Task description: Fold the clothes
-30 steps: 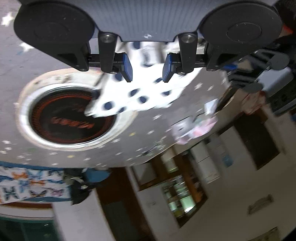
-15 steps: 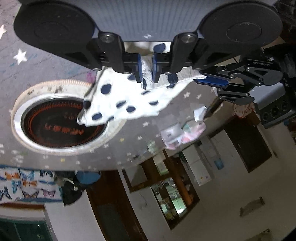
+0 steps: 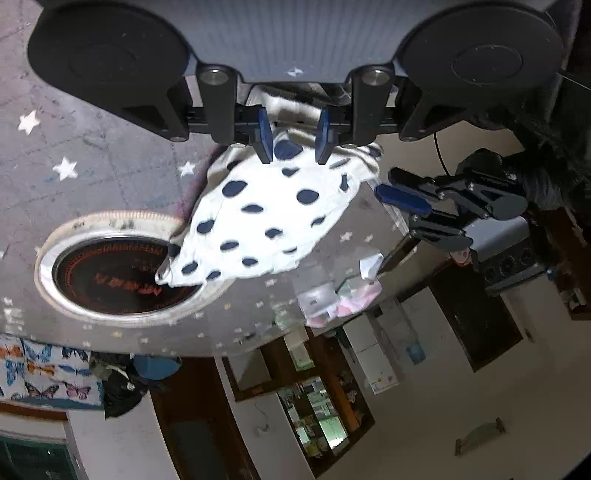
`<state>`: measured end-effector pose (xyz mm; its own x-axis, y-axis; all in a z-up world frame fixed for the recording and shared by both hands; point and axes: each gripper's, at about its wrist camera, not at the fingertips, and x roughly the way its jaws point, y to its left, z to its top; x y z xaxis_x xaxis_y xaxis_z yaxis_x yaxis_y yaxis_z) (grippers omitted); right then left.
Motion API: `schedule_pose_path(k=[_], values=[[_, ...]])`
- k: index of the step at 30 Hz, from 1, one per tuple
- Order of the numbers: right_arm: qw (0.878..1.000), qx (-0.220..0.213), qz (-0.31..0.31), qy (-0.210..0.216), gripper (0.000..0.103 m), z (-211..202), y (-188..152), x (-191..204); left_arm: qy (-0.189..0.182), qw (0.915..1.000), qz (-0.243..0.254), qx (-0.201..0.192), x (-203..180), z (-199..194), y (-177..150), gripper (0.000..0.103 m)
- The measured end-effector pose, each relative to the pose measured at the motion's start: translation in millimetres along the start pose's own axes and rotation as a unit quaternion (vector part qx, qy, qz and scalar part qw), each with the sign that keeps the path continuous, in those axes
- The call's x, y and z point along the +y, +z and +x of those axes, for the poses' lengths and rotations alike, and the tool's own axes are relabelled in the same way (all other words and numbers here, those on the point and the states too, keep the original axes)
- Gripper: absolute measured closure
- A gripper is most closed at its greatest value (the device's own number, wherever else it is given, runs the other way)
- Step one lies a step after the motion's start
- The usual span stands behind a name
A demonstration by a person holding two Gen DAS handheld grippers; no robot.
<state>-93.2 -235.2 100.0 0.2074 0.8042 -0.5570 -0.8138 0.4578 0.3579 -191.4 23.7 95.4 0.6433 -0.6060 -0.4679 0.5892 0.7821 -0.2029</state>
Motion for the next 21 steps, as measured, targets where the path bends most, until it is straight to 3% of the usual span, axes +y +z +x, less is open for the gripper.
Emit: schedule_pose_path(k=[9,13,18,21], values=[[1.000,-0.006,-0.020,-0.007,0.074,13.2,12.5,5.6,0.030,0.9981,-0.043,-0.031,13.5,19.0,20.2,0.084],[1.000,0.009,-0.025,-0.009,0.074,23.8,7.1,5.7,0.018,0.9972,-0.073,-0.006,20.4,42.8,10.8,0.084],[0.999,0.034,-0.019,-0.014,0.074,31.8,-8.2,1.6,0.013,0.9974,-0.064,0.029,18.2,56.3,-5.1,0.084],[0.999,0.032,-0.020,-0.009,0.074,29.7,-1.0,-0.1,0.014,0.9976,-0.064,0.022,19.9,53.1,-1.7,0.084]])
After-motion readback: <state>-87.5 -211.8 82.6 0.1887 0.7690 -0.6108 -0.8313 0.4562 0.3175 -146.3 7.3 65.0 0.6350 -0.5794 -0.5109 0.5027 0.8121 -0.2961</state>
